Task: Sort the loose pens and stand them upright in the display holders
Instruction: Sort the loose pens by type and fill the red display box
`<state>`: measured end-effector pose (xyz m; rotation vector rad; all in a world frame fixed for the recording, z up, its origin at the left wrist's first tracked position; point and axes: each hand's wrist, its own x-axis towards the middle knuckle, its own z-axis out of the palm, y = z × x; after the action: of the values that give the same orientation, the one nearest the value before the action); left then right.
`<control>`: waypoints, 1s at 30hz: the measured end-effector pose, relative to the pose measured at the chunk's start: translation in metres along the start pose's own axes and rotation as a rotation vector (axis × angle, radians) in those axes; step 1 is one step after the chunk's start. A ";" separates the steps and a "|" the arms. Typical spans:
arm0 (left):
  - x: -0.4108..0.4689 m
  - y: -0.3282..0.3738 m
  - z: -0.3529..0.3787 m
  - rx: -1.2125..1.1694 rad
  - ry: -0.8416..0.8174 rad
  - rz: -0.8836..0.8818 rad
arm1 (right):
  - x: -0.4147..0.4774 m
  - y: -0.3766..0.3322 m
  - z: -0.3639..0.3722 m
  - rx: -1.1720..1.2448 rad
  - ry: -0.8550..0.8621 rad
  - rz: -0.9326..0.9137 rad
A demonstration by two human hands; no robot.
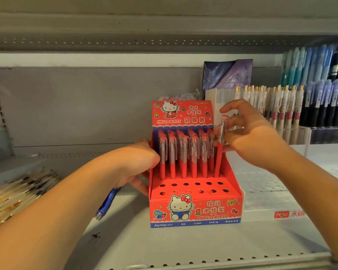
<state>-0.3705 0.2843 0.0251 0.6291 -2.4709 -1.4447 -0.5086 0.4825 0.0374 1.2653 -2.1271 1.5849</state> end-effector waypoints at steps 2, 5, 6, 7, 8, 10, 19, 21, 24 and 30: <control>0.000 0.000 0.000 -0.007 0.001 0.006 | 0.000 0.002 0.001 -0.028 -0.016 0.008; 0.000 0.000 0.000 -0.021 0.014 0.008 | 0.000 0.006 0.001 -0.108 -0.063 0.042; 0.000 0.000 0.000 -0.025 0.016 0.009 | 0.000 0.007 0.002 -0.136 -0.077 0.049; 0.000 0.000 0.001 -0.028 0.015 0.010 | -0.001 0.007 0.003 -0.160 -0.088 0.055; 0.000 0.000 0.001 -0.029 0.013 0.010 | -0.001 0.007 0.004 -0.180 -0.097 0.062; 0.000 0.000 0.001 -0.029 0.008 0.008 | -0.002 0.007 0.005 -0.207 -0.099 0.070; 0.006 -0.003 -0.002 -0.039 0.004 0.006 | -0.005 0.005 0.007 -0.184 -0.035 0.043; 0.008 -0.005 -0.004 -0.049 0.002 0.005 | -0.005 0.004 0.008 -0.147 -0.007 0.043; 0.009 -0.007 -0.006 -0.063 0.006 -0.003 | -0.006 0.004 0.009 -0.124 0.022 0.039; -0.001 -0.003 -0.009 -0.020 0.065 -0.012 | -0.013 -0.006 0.010 0.012 0.036 -0.053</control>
<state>-0.3656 0.2764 0.0272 0.6772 -2.4049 -1.4285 -0.4937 0.4801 0.0295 1.2763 -2.0483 1.5894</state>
